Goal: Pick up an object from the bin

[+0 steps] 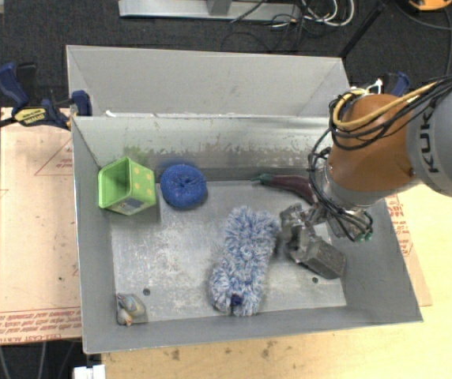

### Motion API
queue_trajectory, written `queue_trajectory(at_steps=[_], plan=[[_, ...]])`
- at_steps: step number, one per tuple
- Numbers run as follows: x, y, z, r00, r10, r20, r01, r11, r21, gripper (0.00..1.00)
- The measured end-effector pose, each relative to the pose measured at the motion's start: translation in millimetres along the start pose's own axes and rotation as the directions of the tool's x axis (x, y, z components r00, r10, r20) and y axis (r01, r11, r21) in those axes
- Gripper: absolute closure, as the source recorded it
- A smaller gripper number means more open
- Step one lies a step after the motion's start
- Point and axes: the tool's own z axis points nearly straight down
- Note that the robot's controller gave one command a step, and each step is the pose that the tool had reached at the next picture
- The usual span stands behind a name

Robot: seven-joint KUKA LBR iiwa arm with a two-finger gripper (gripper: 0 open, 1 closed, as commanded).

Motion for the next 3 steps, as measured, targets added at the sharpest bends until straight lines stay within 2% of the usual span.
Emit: queue_trajectory(at_steps=[1,2,3], plan=[[-1.4,-4,-42,1.000,-0.003,-0.008,0.003,1.000,-0.002,1.00],[-31.8,11,-61,1.000,-0.017,0.015,0.017,1.000,0.007,1.00],[-24.9,13,-68,1.000,-0.010,-0.013,0.010,1.000,-0.006,1.00]])
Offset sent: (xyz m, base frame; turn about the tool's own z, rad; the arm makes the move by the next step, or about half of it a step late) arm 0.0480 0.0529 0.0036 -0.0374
